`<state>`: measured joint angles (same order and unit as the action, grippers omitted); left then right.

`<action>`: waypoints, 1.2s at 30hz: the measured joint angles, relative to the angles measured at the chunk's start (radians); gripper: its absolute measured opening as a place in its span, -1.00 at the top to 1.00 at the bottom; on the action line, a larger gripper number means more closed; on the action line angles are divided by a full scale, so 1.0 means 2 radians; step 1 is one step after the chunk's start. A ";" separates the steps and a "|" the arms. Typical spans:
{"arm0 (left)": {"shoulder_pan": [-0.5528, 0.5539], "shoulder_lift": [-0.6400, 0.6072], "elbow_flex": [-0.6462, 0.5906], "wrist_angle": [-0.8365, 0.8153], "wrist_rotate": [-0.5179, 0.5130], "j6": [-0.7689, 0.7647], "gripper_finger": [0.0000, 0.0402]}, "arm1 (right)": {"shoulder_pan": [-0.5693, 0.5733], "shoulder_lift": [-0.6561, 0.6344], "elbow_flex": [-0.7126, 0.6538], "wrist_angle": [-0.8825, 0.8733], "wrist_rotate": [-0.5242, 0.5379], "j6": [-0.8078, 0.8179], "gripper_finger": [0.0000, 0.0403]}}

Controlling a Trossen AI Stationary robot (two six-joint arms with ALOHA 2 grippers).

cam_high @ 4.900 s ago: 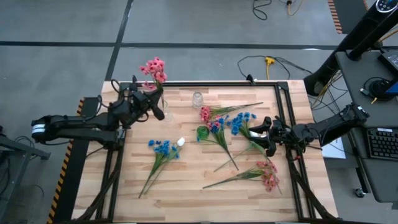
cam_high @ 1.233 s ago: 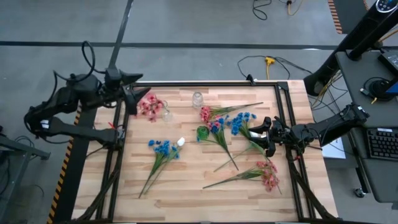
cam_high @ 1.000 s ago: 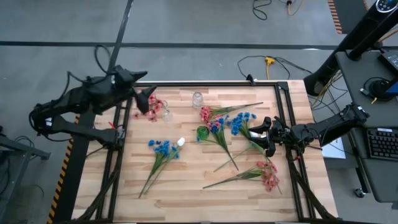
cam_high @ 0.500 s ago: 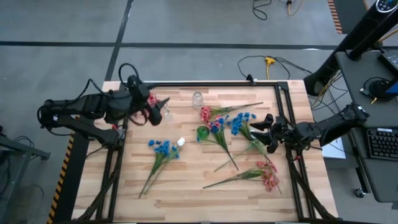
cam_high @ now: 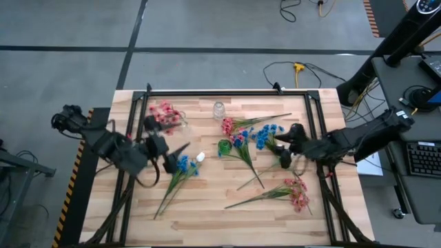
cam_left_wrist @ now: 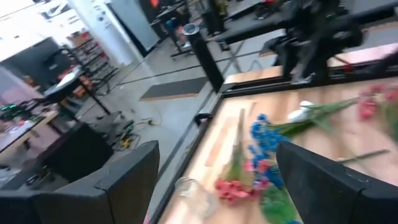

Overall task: Sort flowers into vase by color
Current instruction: Put the right white tulip flower into the green vase

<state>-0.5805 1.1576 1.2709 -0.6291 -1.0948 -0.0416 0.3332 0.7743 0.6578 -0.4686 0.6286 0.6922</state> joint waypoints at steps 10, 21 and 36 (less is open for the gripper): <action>-0.113 0.067 0.004 -0.005 0.073 -0.091 -0.51 | 0.000 0.105 0.072 -0.240 -0.052 0.207 -0.15; -0.116 0.107 -0.037 -0.058 0.312 -0.248 -0.51 | 0.000 0.165 0.080 -0.244 -0.192 0.276 -0.15; -0.118 0.099 -0.067 -0.273 0.303 -0.472 -0.39 | 0.000 0.249 0.083 -0.313 -0.314 0.341 -0.15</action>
<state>-0.8162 1.3560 1.1378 -1.1753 -0.4891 -0.9854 0.3332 1.2730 0.8237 -1.0950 0.0006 1.3749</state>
